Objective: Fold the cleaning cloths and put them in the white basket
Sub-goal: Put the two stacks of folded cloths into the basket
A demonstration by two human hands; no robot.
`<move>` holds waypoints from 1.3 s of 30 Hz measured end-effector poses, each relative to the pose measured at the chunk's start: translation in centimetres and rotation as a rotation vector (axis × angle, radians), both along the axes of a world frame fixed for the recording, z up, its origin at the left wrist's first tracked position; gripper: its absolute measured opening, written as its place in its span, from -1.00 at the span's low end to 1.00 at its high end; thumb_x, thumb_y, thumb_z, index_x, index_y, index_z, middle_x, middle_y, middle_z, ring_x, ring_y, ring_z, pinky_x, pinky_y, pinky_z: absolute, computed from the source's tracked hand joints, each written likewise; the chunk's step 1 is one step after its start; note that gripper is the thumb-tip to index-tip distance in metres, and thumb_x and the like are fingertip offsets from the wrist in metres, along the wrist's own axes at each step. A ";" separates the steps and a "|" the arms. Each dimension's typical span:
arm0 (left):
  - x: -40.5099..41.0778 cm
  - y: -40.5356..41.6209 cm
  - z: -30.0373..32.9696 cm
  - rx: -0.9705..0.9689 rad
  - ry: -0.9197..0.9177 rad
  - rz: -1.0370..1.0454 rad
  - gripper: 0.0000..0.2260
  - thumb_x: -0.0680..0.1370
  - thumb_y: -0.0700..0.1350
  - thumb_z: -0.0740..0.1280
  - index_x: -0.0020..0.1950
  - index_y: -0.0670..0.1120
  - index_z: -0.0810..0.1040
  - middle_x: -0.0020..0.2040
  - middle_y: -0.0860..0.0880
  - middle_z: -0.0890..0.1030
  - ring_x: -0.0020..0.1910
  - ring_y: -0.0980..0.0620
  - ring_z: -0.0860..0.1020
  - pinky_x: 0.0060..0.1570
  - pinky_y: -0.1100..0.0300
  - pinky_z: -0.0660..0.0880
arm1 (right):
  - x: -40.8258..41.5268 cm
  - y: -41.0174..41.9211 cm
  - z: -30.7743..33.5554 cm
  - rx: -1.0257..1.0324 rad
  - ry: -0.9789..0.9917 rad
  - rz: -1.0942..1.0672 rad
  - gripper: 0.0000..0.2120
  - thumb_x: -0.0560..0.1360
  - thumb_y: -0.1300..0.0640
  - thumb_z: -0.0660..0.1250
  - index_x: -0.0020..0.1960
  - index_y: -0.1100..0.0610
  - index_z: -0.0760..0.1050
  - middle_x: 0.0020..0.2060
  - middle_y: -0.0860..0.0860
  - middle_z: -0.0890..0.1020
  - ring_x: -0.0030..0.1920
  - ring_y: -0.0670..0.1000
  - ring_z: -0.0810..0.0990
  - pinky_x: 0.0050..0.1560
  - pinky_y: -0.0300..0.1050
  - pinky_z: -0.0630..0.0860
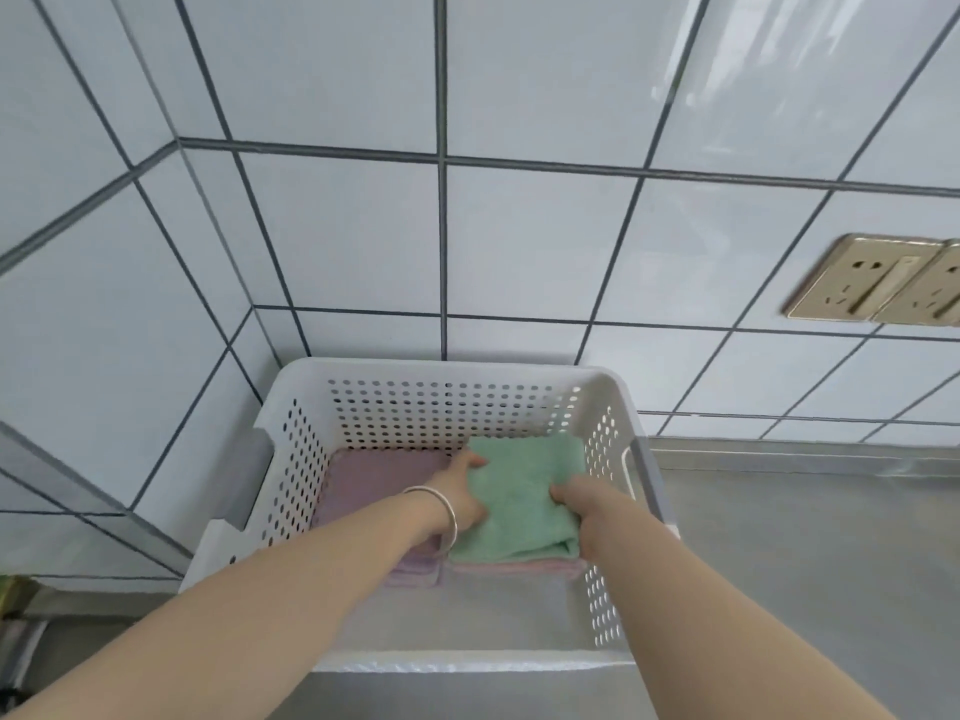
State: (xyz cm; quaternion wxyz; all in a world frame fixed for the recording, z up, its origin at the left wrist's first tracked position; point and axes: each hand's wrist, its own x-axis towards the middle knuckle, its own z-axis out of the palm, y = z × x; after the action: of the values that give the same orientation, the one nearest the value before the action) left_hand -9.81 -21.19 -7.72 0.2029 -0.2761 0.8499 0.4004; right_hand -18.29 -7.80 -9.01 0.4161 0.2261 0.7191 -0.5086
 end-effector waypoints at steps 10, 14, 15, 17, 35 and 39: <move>-1.7 -1.2 -2.7 -0.260 -0.075 -0.272 -0.51 0.52 -0.25 0.18 0.45 -0.09 0.23 0.37 -0.18 0.39 0.30 -0.14 0.42 0.26 0.16 0.36 | -1.9 -1.1 -3.6 0.199 -0.160 0.233 -0.54 0.56 0.00 0.22 0.34 0.26 0.30 0.23 0.23 0.51 0.19 0.24 0.52 0.07 0.18 0.45; -1.0 -3.4 -2.6 -0.348 -0.006 -0.255 -0.57 0.50 -0.32 0.17 0.34 -0.05 0.40 0.24 -0.13 0.51 0.18 -0.10 0.51 0.19 0.16 0.44 | -1.7 -1.4 -3.2 0.224 -0.263 0.345 -0.45 0.56 -0.07 0.18 0.42 0.23 0.16 0.31 0.26 0.39 0.22 0.33 0.46 0.04 0.35 0.39; -0.7 -3.8 -2.6 -0.356 0.014 -0.249 -0.63 0.49 -0.31 0.18 0.25 -0.06 0.47 0.17 -0.11 0.55 0.14 -0.09 0.53 0.12 0.16 0.46 | -1.7 -1.4 -3.3 0.206 -0.273 0.341 -0.43 0.56 -0.07 0.19 0.43 0.23 0.14 0.33 0.26 0.37 0.23 0.33 0.45 0.07 0.35 0.39; -0.1 -4.3 -2.5 -0.408 0.059 -0.230 -0.82 0.47 -0.23 0.23 0.04 -0.06 0.50 0.09 -0.12 0.52 0.13 -0.10 0.50 0.00 0.16 0.44 | -1.5 -1.9 -2.5 0.217 -0.235 0.367 -0.46 0.58 -0.04 0.16 0.43 0.24 0.15 0.34 0.25 0.36 0.25 0.31 0.44 0.14 0.31 0.39; 1.0 -4.4 -5.4 -0.535 -0.191 -0.736 -0.09 0.41 0.31 0.24 0.49 0.05 -0.29 0.50 0.11 -0.34 0.50 -0.04 -0.30 0.33 -0.43 -0.02 | 0.9 -2.8 -4.1 0.774 0.549 1.427 -0.12 0.52 0.01 0.26 0.49 0.11 -0.36 0.49 0.08 -0.34 0.49 0.14 -0.30 0.50 0.11 0.01; 0.4 -4.1 -4.7 -0.514 -0.248 -0.754 -0.13 0.44 0.30 0.21 0.49 0.04 -0.29 0.50 0.07 -0.35 0.49 -0.06 -0.31 0.36 -0.40 -0.08 | 0.9 -3.5 -3.8 0.884 0.584 1.451 -0.17 0.51 0.02 0.25 0.52 0.15 -0.25 0.51 0.14 -0.19 0.51 0.18 -0.16 0.44 0.12 0.14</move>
State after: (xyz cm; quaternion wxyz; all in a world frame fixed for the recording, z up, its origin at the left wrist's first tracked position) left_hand -9.41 -25.26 -12.46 0.3591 -0.0352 0.9318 0.0396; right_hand -17.39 -11.32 -12.84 0.3108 -0.2827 0.8923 0.1652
